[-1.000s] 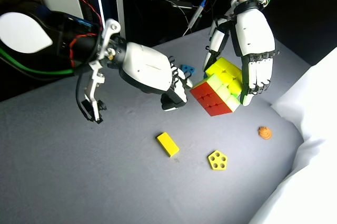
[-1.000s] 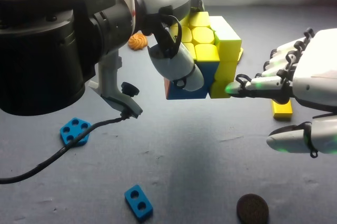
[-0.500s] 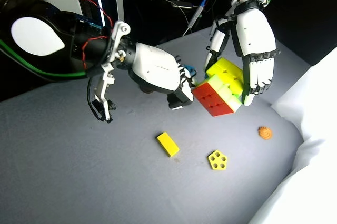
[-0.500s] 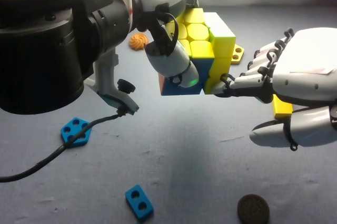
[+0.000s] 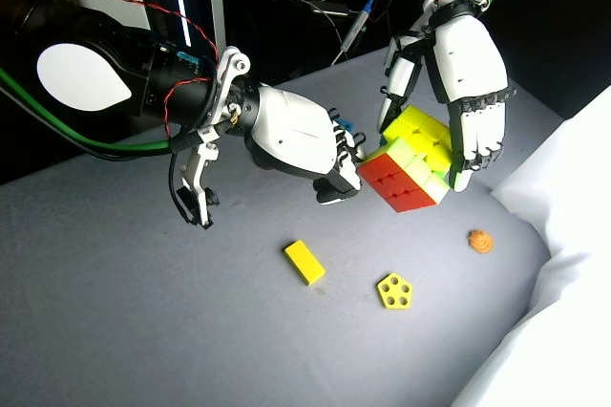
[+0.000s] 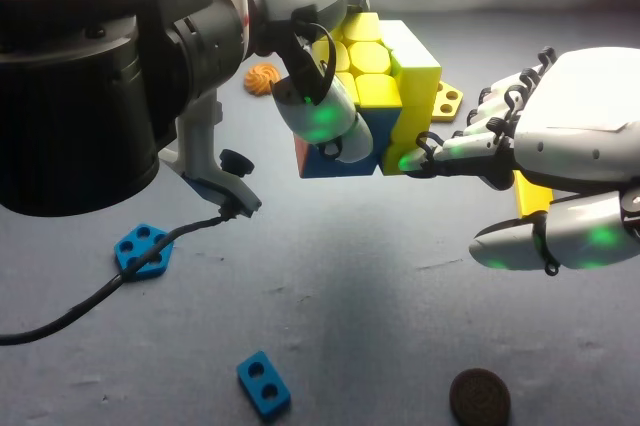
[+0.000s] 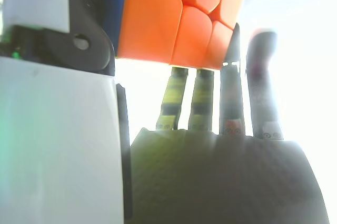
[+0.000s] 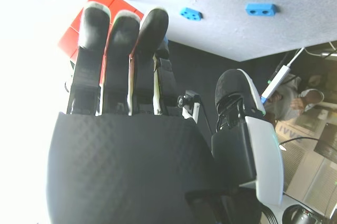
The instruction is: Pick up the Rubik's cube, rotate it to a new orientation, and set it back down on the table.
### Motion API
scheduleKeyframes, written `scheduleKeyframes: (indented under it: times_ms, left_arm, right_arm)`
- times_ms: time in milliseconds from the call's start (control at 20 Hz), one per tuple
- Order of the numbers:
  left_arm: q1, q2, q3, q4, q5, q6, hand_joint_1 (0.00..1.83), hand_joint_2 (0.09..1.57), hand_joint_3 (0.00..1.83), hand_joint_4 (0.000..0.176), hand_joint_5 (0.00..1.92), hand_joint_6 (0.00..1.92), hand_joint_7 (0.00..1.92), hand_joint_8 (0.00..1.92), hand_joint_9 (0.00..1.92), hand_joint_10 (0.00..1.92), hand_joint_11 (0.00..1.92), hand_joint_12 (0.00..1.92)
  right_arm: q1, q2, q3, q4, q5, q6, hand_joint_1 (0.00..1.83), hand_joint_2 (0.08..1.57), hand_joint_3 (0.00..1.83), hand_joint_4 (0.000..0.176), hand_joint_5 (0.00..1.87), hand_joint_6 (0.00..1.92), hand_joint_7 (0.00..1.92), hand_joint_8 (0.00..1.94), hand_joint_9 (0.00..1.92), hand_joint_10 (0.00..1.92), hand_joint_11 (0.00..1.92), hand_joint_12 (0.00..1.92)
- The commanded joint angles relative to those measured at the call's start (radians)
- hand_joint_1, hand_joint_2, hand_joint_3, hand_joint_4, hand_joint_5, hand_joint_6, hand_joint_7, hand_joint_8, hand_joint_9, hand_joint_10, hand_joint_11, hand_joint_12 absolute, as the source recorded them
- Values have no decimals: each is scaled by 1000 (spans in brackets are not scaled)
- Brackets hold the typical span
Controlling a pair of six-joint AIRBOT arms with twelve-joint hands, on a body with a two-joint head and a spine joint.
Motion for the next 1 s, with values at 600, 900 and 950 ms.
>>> scheduleKeyframes:
  times_ms: [600,900,950]
  left_arm:
    - [-22,7,-3,53,49,-13,1026,1420,7,0,464,1666,488,1917,352,1921,346,1921]
    - [-22,7,-4,52,49,-13,1032,1418,0,0,494,1639,474,1914,315,1921,341,1921]
    - [-22,7,-5,51,49,-13,1039,1412,0,0,506,1625,481,1906,339,1921,355,1921]
  right_arm:
    - [7,-31,41,45,90,-11,24,1293,0,0,245,11,539,1429,482,1871,436,1921]
    - [-36,-7,12,20,76,-10,48,1287,0,0,244,8,535,1423,482,1856,446,1921]
    - [-46,3,4,16,76,-10,14,1293,0,0,222,4,535,1428,483,1867,448,1921]
